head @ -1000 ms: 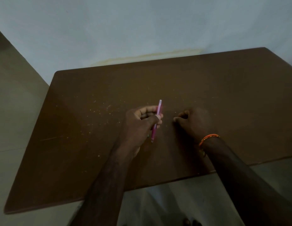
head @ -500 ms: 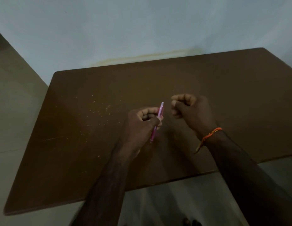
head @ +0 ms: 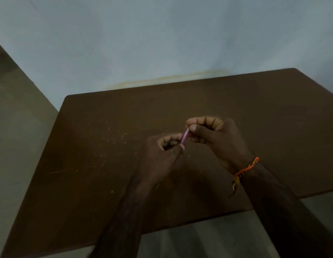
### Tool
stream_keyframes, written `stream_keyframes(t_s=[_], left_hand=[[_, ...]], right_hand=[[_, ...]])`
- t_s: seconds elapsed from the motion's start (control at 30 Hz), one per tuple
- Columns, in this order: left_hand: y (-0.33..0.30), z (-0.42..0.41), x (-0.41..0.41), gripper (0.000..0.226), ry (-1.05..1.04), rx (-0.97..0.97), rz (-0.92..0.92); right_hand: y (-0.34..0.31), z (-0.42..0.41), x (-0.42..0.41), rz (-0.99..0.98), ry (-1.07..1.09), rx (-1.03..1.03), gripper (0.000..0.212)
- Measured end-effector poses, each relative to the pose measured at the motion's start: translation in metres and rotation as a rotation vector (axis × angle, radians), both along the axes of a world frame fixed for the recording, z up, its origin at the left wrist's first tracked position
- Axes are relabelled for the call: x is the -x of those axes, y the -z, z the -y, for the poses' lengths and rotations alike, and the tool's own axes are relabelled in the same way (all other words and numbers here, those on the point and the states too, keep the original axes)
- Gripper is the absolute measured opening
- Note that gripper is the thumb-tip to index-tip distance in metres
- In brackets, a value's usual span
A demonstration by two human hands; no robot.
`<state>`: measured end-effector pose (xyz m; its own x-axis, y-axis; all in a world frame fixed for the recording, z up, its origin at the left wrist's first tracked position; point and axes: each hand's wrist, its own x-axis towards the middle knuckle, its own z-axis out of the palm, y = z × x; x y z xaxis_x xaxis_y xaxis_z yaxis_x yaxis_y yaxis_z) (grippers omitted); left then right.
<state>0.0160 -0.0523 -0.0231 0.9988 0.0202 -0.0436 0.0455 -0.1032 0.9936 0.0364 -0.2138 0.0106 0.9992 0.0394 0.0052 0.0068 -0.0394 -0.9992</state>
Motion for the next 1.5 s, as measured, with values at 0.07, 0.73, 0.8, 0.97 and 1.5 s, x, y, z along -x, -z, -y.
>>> stream_keyframes(t_s=[0.07,0.73,0.8,0.97,1.5], left_hand=[[0.001,-0.001,0.0,0.031,-0.006,0.01,0.011],[0.012,-0.004,-0.003,0.031,-0.043,-0.188,0.14],[0.01,-0.003,-0.003,0.032,-0.033,-0.216,0.158],[0.01,-0.003,-0.001,0.032,-0.032,-0.262,0.145],[0.01,-0.005,0.0,0.031,-0.058,-0.404,0.215]], right_hand=[[0.001,0.001,-0.001,-0.002,-0.024,-0.034,0.017],[0.008,0.004,0.0,-0.352,-0.107,-0.482,0.016],[0.008,0.002,0.0,-0.295,-0.06,-0.42,0.012],[0.006,0.003,0.001,-0.063,0.011,-0.021,0.014],[0.01,0.009,-0.002,-0.134,-0.067,0.062,0.009]])
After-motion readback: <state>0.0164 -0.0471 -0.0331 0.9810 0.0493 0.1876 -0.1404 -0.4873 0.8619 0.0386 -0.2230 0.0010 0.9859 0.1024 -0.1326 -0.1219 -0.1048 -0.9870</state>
